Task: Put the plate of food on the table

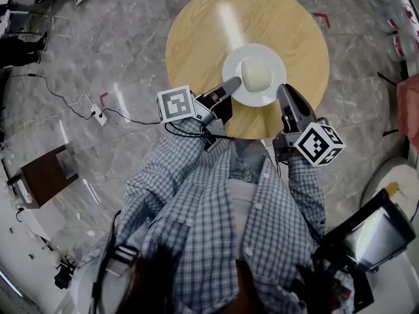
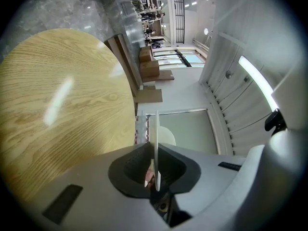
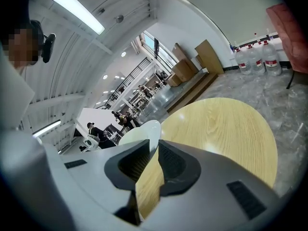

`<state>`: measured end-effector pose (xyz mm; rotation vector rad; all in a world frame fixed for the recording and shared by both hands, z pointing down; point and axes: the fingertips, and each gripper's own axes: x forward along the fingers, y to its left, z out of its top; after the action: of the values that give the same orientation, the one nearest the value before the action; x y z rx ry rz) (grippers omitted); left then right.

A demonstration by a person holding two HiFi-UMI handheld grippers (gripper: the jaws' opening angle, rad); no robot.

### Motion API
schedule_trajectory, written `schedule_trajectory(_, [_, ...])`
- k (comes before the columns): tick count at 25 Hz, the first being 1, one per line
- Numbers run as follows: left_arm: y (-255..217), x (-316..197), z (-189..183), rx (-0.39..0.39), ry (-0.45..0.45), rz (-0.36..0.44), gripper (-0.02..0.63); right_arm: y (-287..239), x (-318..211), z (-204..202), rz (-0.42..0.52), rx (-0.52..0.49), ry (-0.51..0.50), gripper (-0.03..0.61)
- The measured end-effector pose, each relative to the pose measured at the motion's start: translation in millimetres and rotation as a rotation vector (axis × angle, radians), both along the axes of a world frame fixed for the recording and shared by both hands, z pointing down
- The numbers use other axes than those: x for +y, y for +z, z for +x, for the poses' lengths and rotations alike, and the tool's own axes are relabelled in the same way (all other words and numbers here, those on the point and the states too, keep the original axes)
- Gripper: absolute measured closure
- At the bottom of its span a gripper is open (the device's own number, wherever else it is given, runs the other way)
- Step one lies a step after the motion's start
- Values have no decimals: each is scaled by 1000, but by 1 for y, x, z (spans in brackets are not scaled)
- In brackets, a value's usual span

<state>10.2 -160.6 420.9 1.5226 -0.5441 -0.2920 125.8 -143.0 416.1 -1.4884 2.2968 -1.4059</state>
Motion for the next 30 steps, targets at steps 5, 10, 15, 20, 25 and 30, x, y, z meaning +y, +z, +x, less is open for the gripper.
schedule_trajectory(5, [18,3,-3,-29,-4,-35,584,15,0,-1,-20,4,-11,517])
schedule_trajectory(10, [33,3,-2,-37,-1,-51,586,30,-1,-1,-34,5,-26,517])
schedule_trajectory(15, [51,6,-5,-69,15,-82,585,44,1,-2,-60,6,-23,517])
schedule_trajectory(20, [60,9,-5,-77,33,-112,586,55,5,-3,-89,13,-15,517])
schedule_trajectory(25, [76,12,-8,-83,26,-139,586,67,5,-5,-90,2,-25,517])
schedule_trajectory(30, [97,23,-11,-94,28,-171,586,88,14,-9,-116,6,-32,517])
